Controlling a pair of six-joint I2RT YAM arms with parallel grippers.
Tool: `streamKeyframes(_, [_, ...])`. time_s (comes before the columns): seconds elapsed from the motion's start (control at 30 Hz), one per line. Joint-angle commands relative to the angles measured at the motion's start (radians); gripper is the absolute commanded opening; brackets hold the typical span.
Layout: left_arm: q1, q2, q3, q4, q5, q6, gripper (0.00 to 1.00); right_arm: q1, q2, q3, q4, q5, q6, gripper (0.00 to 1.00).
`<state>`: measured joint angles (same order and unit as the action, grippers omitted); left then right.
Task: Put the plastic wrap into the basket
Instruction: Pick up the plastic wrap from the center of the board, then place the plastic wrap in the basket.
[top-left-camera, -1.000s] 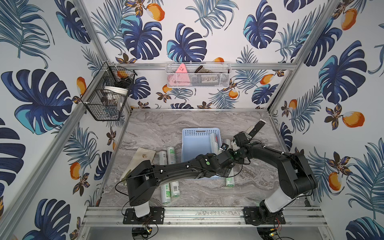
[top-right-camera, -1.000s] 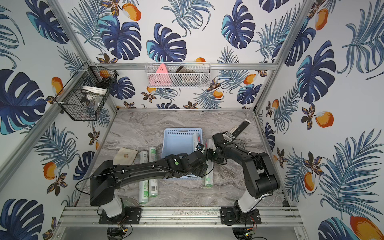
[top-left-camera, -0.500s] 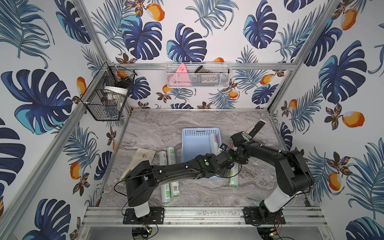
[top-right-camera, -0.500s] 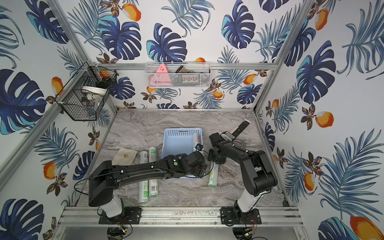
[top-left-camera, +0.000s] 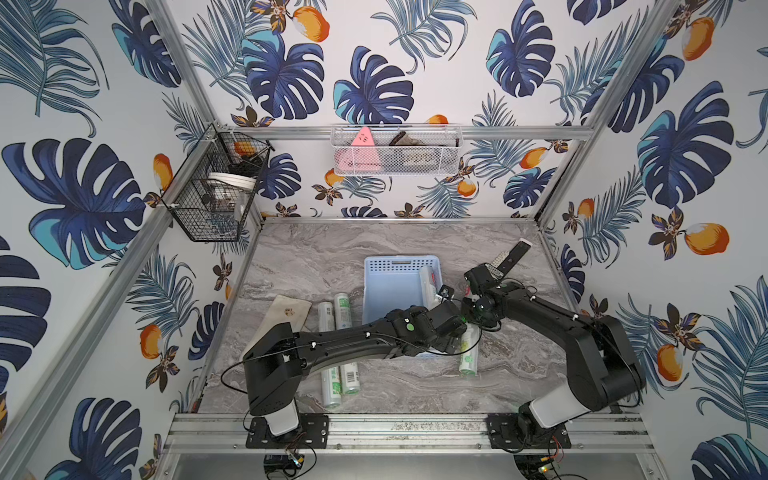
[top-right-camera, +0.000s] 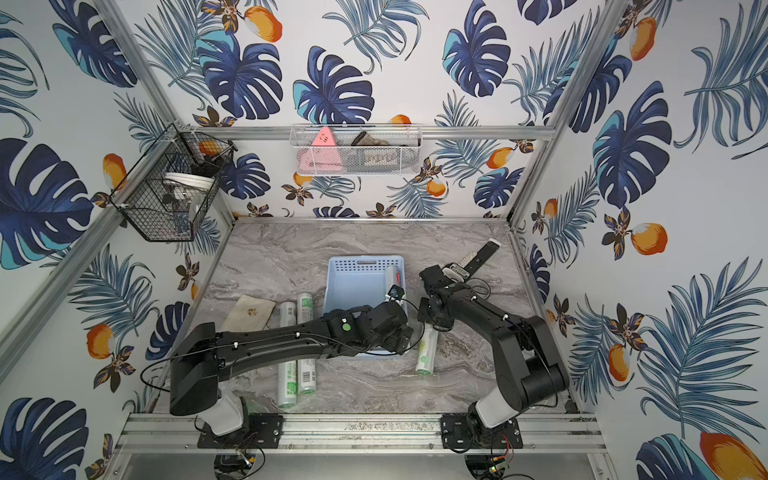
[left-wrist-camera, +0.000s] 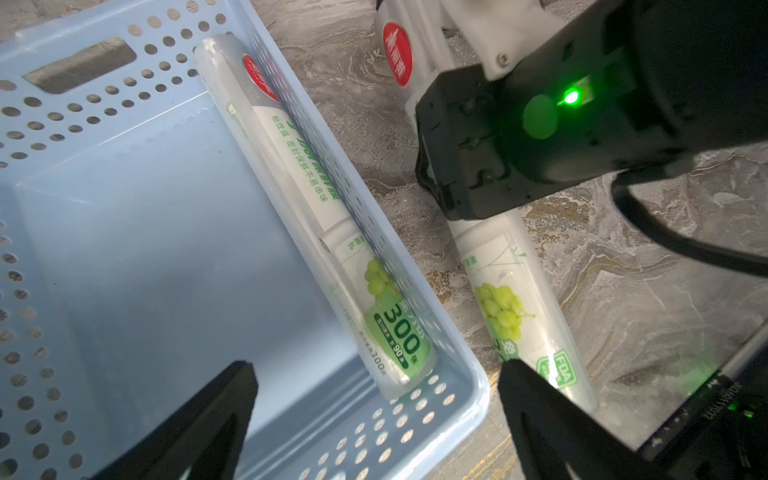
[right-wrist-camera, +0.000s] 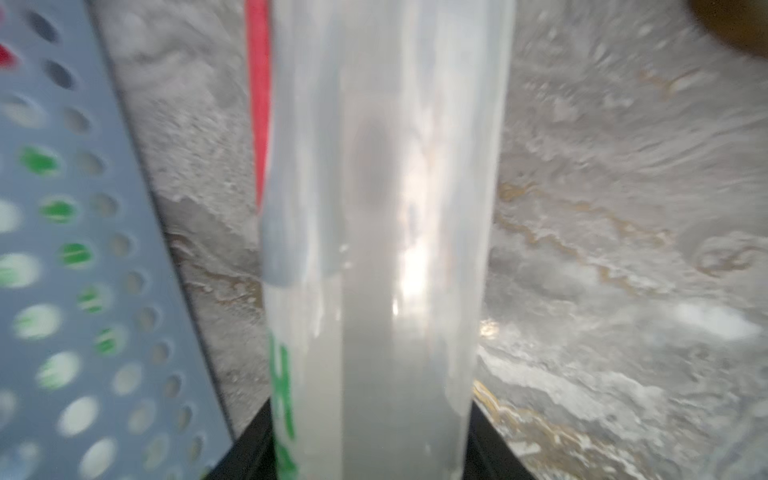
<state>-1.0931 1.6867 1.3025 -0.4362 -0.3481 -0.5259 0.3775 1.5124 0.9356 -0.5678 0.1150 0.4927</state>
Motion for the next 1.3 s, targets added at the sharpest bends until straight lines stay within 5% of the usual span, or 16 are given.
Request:
streamKeyframes(0.0, [-0.002, -0.043, -0.02, 0.05, -0.019, 0.004, 0.99, 0.0, -0.098, 0.019, -0.049, 0.054, -0.005, 0.29])
streamKeyframes(0.23, [0.0, -0.163, -0.074, 0.114, -0.074, 0.028, 0.99, 0.0, -0.307, 0.094, -0.099, 0.004, -0.048, 0.3])
streamKeyframes(0.43, [0.017, -0.272, -0.144, 0.17, -0.123, 0.046, 0.99, 0.024, -0.346, 0.178, -0.095, -0.179, -0.026, 0.3])
streamKeyframes(0.8, [0.182, -0.492, -0.322, 0.153, -0.11, -0.009, 0.99, 0.305, -0.149, 0.323, -0.04, -0.077, 0.032, 0.3])
streamKeyframes(1.27, [0.469, -0.645, -0.49, 0.093, 0.121, -0.072, 0.99, 0.425, 0.244, 0.536, -0.03, 0.02, 0.132, 0.3])
